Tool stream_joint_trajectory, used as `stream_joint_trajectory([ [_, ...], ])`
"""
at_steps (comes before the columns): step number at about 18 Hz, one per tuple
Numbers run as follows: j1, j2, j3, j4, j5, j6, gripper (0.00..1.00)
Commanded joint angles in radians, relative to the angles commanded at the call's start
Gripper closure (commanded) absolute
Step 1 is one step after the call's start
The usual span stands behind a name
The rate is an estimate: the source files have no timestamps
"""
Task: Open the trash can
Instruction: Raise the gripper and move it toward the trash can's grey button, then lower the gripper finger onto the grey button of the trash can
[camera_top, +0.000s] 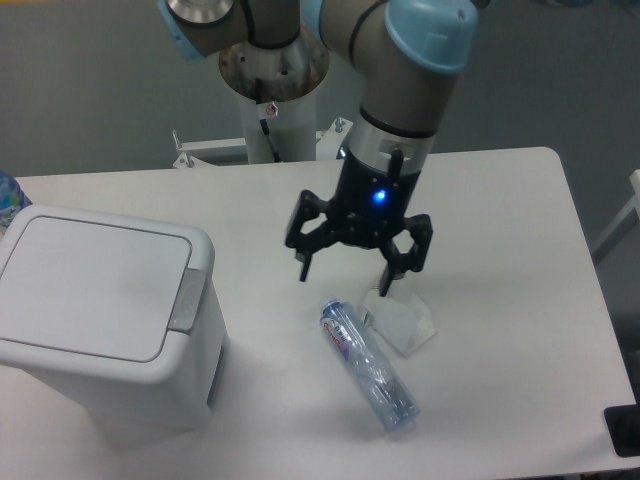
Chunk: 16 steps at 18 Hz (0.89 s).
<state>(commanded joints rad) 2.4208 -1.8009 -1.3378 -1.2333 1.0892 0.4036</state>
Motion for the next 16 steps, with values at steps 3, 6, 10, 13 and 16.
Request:
stream_joint_trajectory([
  [3, -0.032, 0.000, 0.002, 0.000, -0.014, -0.008, 0.00],
  [6, -0.045, -0.002, -0.026, 0.008, -0.014, -0.009, 0.00],
  [10, -0.049, -0.002, -0.035, 0.020, -0.028, -0.012, 0.00],
  [13, -0.051, -0.011, -0.038, 0.037, -0.029, -0.014, 0.00],
  [16, -0.060, -0.023, -0.040, 0.049, -0.025, -0.012, 0.00],
])
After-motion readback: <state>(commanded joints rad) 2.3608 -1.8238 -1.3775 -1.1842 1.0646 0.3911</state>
